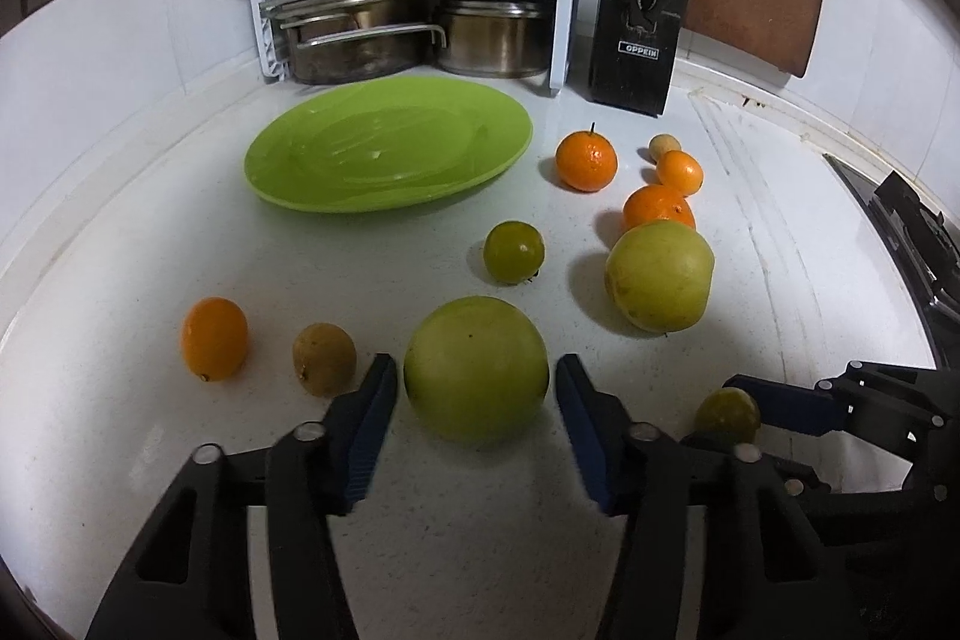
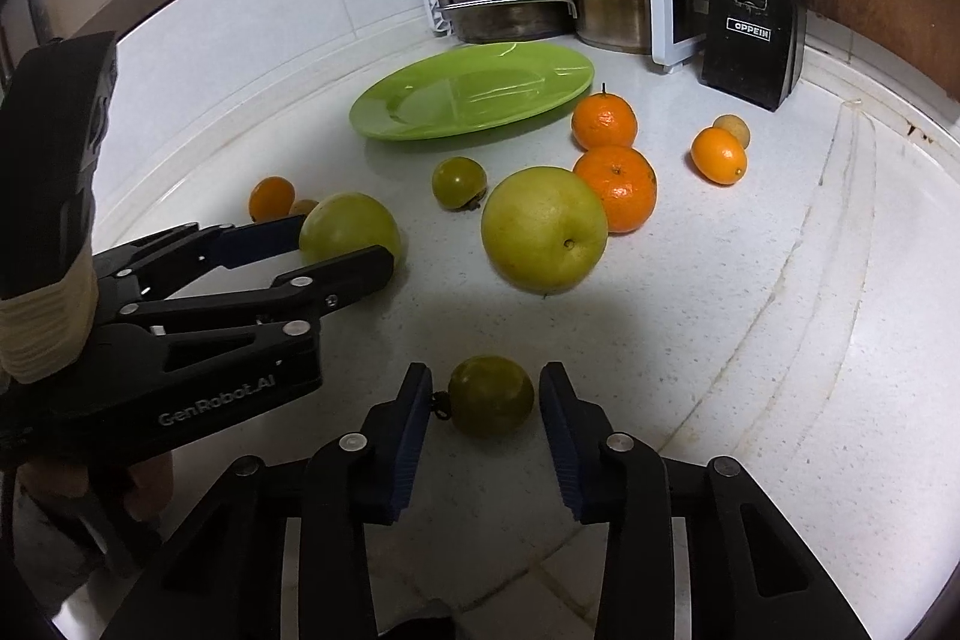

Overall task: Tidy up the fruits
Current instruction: 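Grasp the large green fruit with the left tool while the right tool grasps a small green fruit, then carry both held fruits over the green plate with both tools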

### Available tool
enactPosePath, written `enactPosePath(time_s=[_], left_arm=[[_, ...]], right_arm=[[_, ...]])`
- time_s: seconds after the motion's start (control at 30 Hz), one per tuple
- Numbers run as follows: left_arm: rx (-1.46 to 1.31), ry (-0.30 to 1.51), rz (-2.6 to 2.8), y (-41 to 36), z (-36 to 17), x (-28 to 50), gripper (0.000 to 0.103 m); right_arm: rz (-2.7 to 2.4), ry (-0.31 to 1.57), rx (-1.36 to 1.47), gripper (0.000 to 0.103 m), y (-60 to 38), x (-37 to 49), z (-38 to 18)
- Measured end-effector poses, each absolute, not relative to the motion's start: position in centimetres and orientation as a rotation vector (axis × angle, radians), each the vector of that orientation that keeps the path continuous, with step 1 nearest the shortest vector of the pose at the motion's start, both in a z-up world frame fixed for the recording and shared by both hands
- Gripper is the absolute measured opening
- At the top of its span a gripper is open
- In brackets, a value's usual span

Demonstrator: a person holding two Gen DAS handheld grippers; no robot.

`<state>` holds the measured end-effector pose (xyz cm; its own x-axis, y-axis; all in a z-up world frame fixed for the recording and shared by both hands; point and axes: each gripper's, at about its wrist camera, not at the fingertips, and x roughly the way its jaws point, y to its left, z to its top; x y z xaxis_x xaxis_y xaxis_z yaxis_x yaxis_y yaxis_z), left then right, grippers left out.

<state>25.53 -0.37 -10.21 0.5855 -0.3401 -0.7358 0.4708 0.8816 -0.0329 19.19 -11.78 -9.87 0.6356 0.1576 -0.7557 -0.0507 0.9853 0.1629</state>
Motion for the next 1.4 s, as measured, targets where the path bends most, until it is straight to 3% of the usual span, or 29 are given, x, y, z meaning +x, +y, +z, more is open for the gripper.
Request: enactPosePath(time_s=[0.6,1.4], left_arm=[[0.156,0.810,-0.448,0.2,-9.5,24.0,0.048],[0.124,0.693,-0.323,0.3,-2.6,25.3,0.048]], right_arm=[[0.109,0.840,0.126,0.035,-12.9,19.3,-8.3],[0.221,0.727,0.044,0.035,-15.0,25.2,-1.1]])
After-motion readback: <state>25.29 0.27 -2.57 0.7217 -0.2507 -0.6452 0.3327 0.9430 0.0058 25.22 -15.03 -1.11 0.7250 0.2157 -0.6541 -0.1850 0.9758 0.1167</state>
